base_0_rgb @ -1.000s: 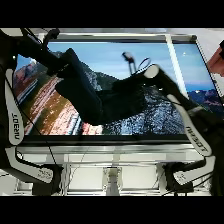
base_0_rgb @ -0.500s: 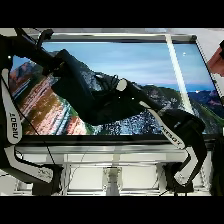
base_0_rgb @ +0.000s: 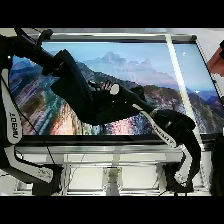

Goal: Fold the clothes and pants, and hang the long-sleeved shirts on hangers.

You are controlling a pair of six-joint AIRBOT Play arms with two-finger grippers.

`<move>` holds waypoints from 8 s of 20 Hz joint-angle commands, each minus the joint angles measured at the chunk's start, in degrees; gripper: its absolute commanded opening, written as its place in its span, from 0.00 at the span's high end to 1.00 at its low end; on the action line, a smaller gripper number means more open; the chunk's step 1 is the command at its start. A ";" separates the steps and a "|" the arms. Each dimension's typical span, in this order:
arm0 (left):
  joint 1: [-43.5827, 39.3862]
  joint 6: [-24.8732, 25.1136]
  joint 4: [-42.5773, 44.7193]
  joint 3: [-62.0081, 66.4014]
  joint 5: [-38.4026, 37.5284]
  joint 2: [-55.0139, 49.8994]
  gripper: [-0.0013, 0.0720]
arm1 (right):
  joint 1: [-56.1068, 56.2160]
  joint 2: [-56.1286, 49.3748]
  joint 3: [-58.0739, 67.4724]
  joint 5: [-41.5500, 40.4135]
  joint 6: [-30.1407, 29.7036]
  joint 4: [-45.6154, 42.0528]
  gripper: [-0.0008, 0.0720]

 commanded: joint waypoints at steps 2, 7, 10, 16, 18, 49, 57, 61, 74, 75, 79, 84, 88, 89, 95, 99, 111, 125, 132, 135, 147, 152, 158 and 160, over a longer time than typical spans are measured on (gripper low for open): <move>-0.02 0.00 1.49 0.02 -0.09 -0.39 0.96 | -8.83 0.15 4.52 16.44 3.28 -0.22 0.93; -4.50 0.22 10.16 0.00 0.00 -3.48 0.96 | -21.92 0.68 13.68 30.14 4.26 -0.07 0.93; -9.75 0.66 16.20 0.02 0.00 -5.90 0.96 | -28.92 2.29 16.46 29.18 4.48 -0.11 0.93; -20.04 0.83 17.97 0.09 0.24 -7.74 0.96 | -38.29 3.13 17.03 28.59 4.46 -0.87 0.93; -22.88 0.83 17.77 0.33 2.49 -8.35 0.96 | -39.58 3.15 17.03 28.59 4.46 -1.49 0.93; -31.85 8.76 -28.79 -1.97 36.79 -26.75 0.56 | -40.24 3.13 17.05 27.82 4.02 -17.11 0.93; -31.93 13.09 -41.24 -1.97 36.83 -26.75 0.56 | -46.86 3.34 17.64 27.69 4.55 -22.05 0.90; -30.18 19.76 -46.36 -1.95 38.25 -26.51 0.75 | -49.55 5.42 16.85 29.55 3.30 -11.39 0.75; -15.19 7.10 35.21 -7.52 12.92 -6.32 0.96 | -24.00 5.95 7.98 27.76 1.01 -19.58 0.93; -14.78 7.37 35.32 -9.46 13.38 -5.18 0.95 | -23.28 5.95 5.84 27.74 1.01 -19.54 0.93; -15.02 8.28 34.27 -13.79 14.67 -4.20 0.96 | -21.97 6.01 2.03 32.13 0.92 -20.41 0.93; -14.97 9.99 34.27 -15.65 14.67 -4.20 0.96 | -25.07 8.92 -2.91 36.20 1.44 -33.11 0.93; -14.97 10.82 34.25 -15.65 14.71 -4.20 0.96 | -31.78 11.89 -7.13 33.66 2.67 -40.19 0.93; -14.97 10.84 34.25 -15.65 14.71 -4.20 0.96 | -33.73 12.35 -7.13 31.93 3.17 -40.74 0.93; -14.99 12.31 31.36 -15.65 14.14 -4.17 0.95 | -43.23 13.29 -7.10 27.61 0.55 -38.82 0.73; -14.99 16.70 20.65 -15.65 13.33 -4.17 0.95 | -48.30 14.38 -6.56 26.67 -7.93 -17.00 0.05; -14.97 17.20 17.90 -15.65 10.75 -4.20 0.95 | -46.58 3.76 5.33 25.24 -21.31 -19.82 0.03; -15.04 17.03 17.88 -15.65 10.75 -4.20 0.95 | -47.17 -8.41 7.48 40.00 -23.93 -0.83 0.04; -15.04 17.25 17.88 -15.65 10.82 -4.22 0.95 | -53.37 -8.35 10.19 40.63 -20.39 1.66 0.04; -15.04 17.20 17.88 -15.65 10.80 -4.22 0.95 | -52.02 -8.35 10.19 36.26 -19.87 -1.57 0.05; -15.02 17.22 17.97 -15.65 10.84 -4.33 0.95 | -42.45 -8.37 10.19 33.53 -21.29 -7.93 0.19; -14.97 17.22 17.94 -15.65 10.99 -4.33 0.95 | -39.93 -8.33 10.21 31.15 -17.31 -10.62 0.93; -14.99 17.22 17.90 -15.65 10.99 -4.33 0.95 | -48.70 -7.74 20.55 28.89 -2.56 -21.44 0.93; -14.99 17.20 17.90 -15.65 10.99 -4.33 0.95 | -54.95 -5.73 22.14 27.93 0.48 -24.41 0.93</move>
